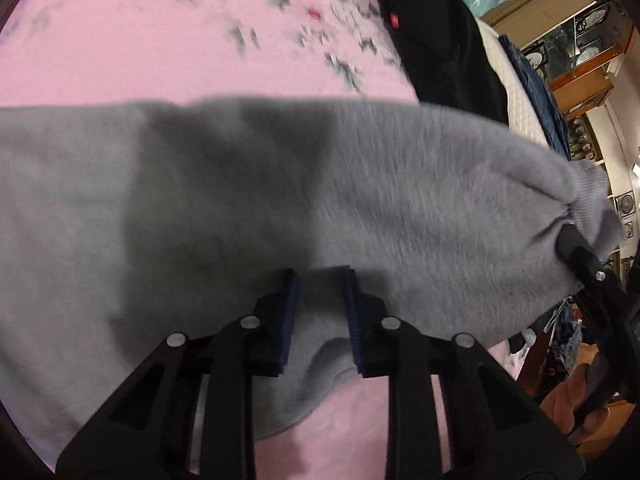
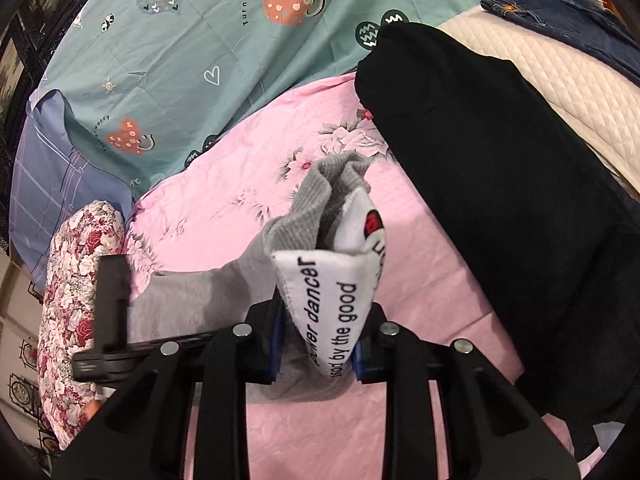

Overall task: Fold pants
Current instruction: 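Grasp the labelled cuff with the right gripper and fold it over toward the left gripper, then open the right gripper and release the cuffs onto the folded pants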

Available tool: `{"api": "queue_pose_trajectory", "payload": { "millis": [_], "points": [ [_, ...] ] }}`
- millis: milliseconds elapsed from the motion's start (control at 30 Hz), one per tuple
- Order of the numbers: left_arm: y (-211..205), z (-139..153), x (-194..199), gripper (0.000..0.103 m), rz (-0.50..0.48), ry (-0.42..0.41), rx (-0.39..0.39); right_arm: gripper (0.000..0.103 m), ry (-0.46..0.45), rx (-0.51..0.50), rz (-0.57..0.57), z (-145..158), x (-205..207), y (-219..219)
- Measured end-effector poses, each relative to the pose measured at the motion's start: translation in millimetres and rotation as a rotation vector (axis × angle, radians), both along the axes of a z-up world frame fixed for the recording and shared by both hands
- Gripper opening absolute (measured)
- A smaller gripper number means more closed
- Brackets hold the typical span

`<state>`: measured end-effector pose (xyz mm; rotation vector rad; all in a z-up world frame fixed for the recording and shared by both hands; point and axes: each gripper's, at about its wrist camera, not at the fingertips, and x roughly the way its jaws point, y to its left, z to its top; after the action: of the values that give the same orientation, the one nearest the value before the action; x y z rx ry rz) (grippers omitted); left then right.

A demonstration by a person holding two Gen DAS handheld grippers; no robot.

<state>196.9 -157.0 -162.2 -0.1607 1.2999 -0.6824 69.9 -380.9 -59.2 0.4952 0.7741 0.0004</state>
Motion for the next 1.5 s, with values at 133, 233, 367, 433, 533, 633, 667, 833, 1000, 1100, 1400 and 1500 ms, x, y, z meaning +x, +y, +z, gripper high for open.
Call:
{"api": "queue_pose_trajectory", "payload": {
  "millis": [133, 233, 367, 433, 533, 633, 667, 833, 1000, 1100, 1400, 1500],
  "points": [
    [-12, 0, -5, 0.024, -0.014, -0.057, 0.029, 0.027, -0.002, -0.011, 0.01, -3, 3, 4],
    [-18, 3, -11, 0.024, -0.026, -0.093, 0.067, 0.027, 0.001, -0.016, 0.002, -6, 7, 6],
    [3, 19, -21, 0.024, -0.039, -0.056, -0.002, 0.027, 0.016, -0.026, 0.003, 0, 11, 7],
    [30, 34, -29, 0.025, 0.003, -0.11, -0.009, 0.027, 0.022, -0.049, 0.004, 3, 13, 12],
    [91, 47, -33, 0.027, 0.127, -0.165, 0.034, 0.027, 0.028, -0.099, -0.021, 3, 16, 20],
    [174, 46, -34, 0.027, 0.309, -0.166, 0.137, 0.027, 0.019, -0.14, -0.006, 16, 23, 36],
    [202, 45, -35, 0.027, 0.367, -0.158, 0.15, 0.027, 0.007, -0.156, 0.006, 21, 24, 43],
    [311, 23, -46, 0.037, 0.531, -0.088, 0.183, 0.027, -0.024, -0.242, 0.082, 35, 43, 94],
    [328, 14, -51, 0.037, 0.514, -0.089, 0.077, 0.026, -0.014, -0.308, 0.264, 30, 77, 186],
    [318, 15, -52, 0.037, 0.489, -0.121, 0.124, 0.018, 0.063, -0.338, 0.381, -2, 99, 245],
    [325, 8, -48, 0.038, 0.474, -0.151, 0.053, 0.018, 0.169, -0.41, 0.464, -57, 104, 306],
    [326, 7, -49, 0.038, 0.471, -0.159, 0.045, 0.017, 0.157, -0.409, 0.492, -54, 101, 315]
  ]
}}
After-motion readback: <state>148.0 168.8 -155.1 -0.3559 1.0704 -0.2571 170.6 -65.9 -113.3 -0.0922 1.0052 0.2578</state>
